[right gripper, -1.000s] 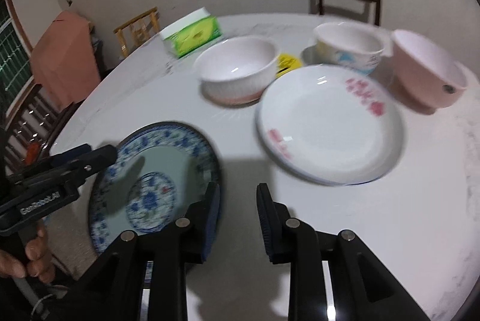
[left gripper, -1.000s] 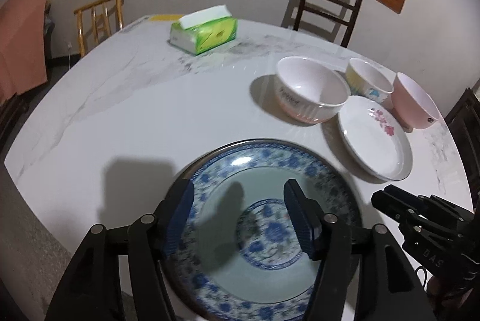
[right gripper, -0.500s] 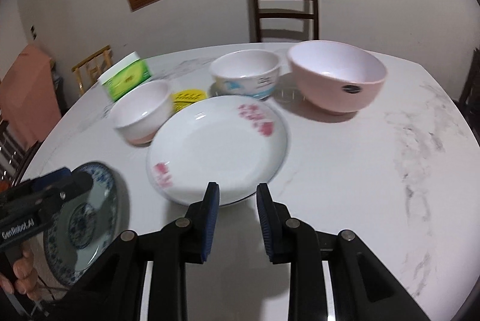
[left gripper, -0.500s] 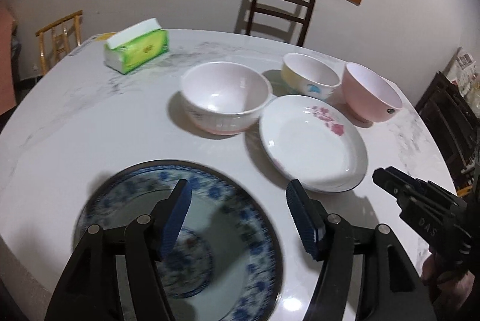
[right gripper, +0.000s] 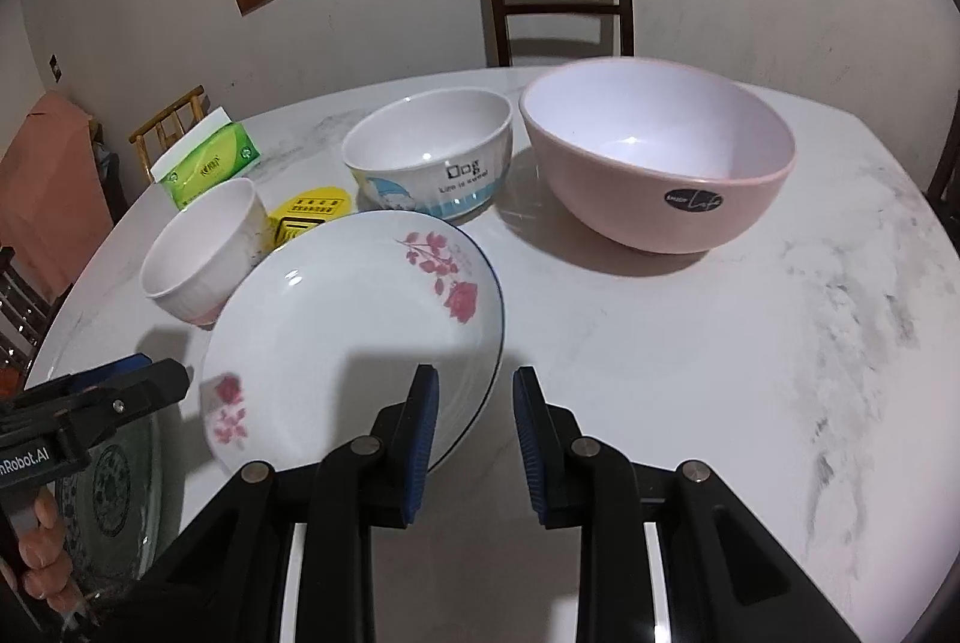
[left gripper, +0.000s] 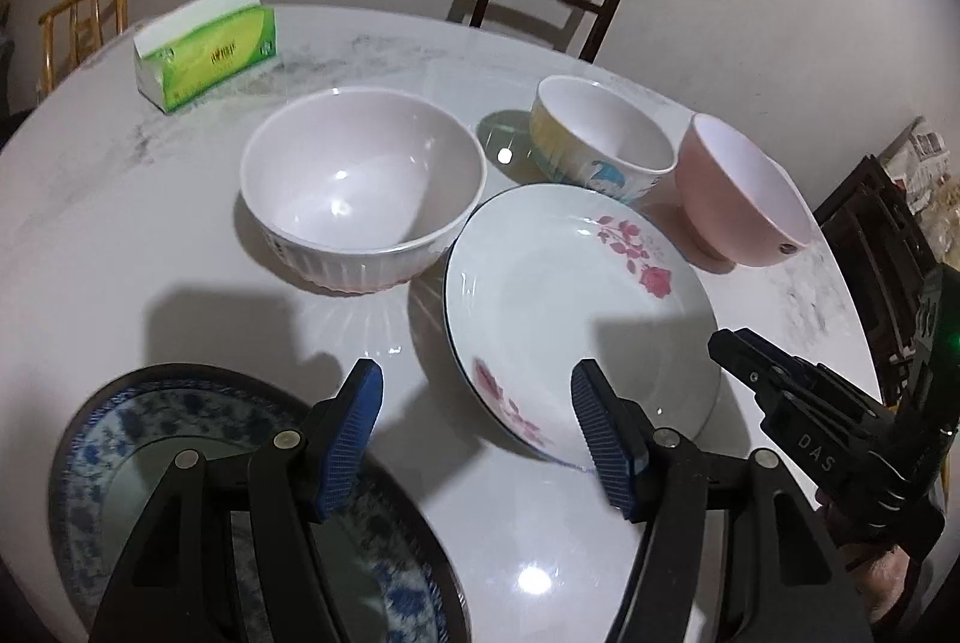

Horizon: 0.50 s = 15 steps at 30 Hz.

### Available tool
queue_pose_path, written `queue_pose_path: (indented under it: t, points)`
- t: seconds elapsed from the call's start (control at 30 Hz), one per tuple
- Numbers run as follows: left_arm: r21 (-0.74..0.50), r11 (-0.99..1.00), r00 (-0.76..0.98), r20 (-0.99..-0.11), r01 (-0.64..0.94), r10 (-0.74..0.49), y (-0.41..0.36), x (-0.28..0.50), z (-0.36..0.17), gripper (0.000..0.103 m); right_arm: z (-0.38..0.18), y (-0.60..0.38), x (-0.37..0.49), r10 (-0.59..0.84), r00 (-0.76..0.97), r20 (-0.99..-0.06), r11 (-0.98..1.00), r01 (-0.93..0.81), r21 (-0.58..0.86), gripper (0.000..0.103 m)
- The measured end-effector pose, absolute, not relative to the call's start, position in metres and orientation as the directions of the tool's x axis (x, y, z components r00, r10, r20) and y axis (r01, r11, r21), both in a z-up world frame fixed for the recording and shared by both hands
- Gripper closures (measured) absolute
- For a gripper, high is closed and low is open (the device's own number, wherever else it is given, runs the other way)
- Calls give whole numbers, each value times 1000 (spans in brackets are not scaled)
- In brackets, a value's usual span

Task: Organize plates and bowls
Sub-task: 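Move both tools to the rim of the white pink-flower plate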

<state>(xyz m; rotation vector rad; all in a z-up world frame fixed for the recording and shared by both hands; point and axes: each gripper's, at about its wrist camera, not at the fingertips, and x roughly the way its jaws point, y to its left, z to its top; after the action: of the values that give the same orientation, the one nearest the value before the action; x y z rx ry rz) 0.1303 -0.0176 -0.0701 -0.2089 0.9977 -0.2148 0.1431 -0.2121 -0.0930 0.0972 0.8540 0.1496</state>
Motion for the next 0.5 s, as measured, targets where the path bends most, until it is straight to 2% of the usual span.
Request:
queue_pose_path:
  t: [0.27,0.37,0.5]
  points:
    - [-265,963,489,-834,53,-256,-27,150,-84,45,-102,-212,167,199,627,-753,980,-128,152,77]
    - [-258,965,483,-839,50,-250,-30,155,-88,50,-106,-211,172,207,619,-758,978,-136,157,77]
    - [-273,961,463,-846,47,-263,-33,162,-95,61,-110,-212,179,226,606,-763,974,-140,178,77]
